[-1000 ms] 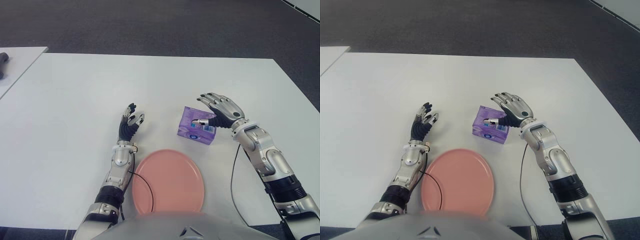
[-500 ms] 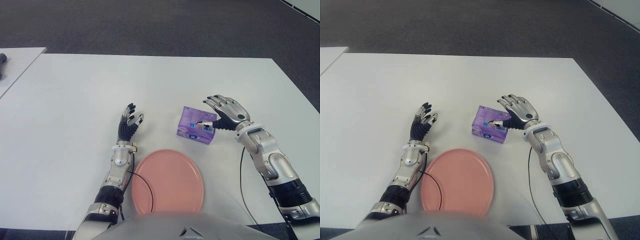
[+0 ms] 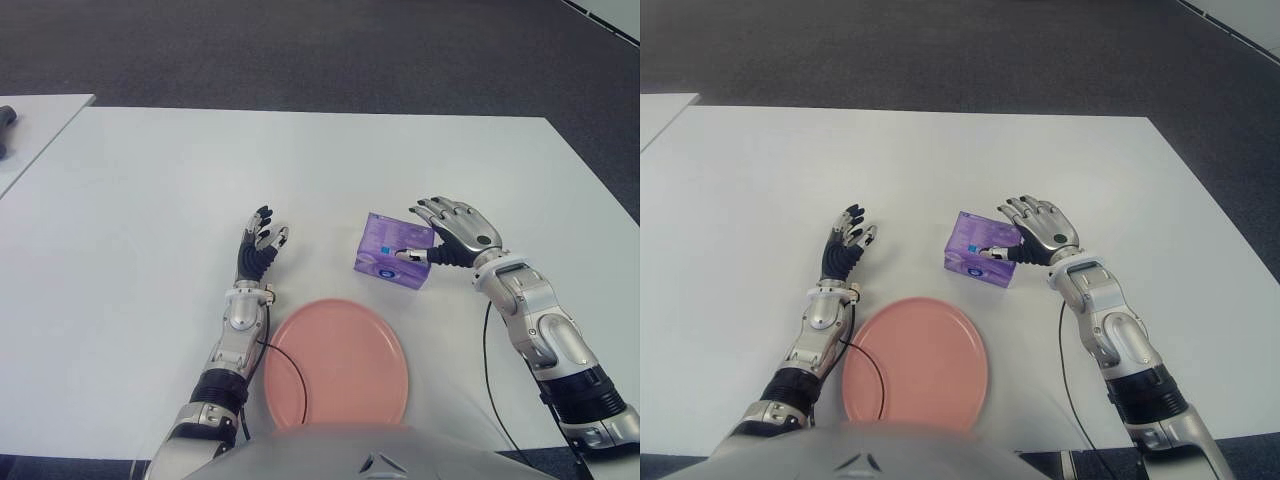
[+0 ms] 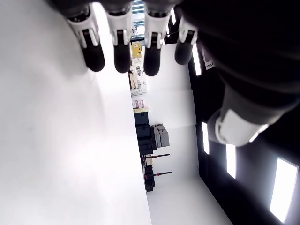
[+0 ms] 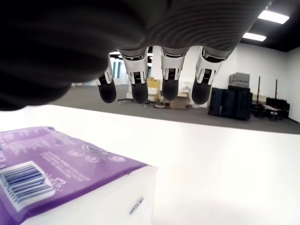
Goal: Put the tissue paper into the plate.
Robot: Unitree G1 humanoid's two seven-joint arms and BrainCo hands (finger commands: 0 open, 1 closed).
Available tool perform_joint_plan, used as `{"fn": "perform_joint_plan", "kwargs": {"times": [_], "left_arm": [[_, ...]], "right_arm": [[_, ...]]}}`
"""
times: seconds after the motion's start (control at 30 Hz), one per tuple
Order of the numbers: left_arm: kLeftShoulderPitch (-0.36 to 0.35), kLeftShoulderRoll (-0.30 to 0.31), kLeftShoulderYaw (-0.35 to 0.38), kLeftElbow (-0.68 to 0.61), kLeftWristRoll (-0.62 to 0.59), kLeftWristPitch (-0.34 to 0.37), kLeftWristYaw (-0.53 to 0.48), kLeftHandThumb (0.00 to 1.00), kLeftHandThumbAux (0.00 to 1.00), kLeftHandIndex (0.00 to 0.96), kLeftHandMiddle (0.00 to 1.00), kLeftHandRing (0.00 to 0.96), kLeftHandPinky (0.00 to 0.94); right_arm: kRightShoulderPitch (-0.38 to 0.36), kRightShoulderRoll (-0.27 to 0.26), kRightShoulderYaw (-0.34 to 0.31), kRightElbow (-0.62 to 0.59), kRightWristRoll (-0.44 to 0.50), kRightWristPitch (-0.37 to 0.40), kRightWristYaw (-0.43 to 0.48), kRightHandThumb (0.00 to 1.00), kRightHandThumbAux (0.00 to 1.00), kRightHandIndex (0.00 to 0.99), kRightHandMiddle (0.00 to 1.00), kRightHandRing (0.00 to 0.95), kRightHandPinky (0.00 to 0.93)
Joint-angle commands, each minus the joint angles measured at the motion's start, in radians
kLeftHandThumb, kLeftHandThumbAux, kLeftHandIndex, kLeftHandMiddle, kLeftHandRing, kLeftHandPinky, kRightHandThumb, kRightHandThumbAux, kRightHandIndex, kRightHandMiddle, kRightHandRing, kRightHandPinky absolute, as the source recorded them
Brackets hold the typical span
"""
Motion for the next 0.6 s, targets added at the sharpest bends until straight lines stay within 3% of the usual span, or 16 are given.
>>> {"fn": "perform_joint_plan", "kwargs": {"times": [0.03,0.6], "left_arm": [[0.010,0.005,0.003,0.037,0.007,0.008,0.014,0.254,0.598,0.134,0.154,0.134,0.144],[-0.010,0.011,0.003,0.080,0.003,0.002,0.012,0.242,0.603,0.130,0.161,0.142,0.155]], "right_arm": [[0.017,-0.002,-0.008,-0.011,0.003,0.008,0.010,0.344,0.123,0.000,0.000,0.000,0.000],[0.058,0.056,0.037,-0.048,-0.001,-0.040,-0.076,0.314,0.146,0.000,0.000,0.000,0.000]]}}
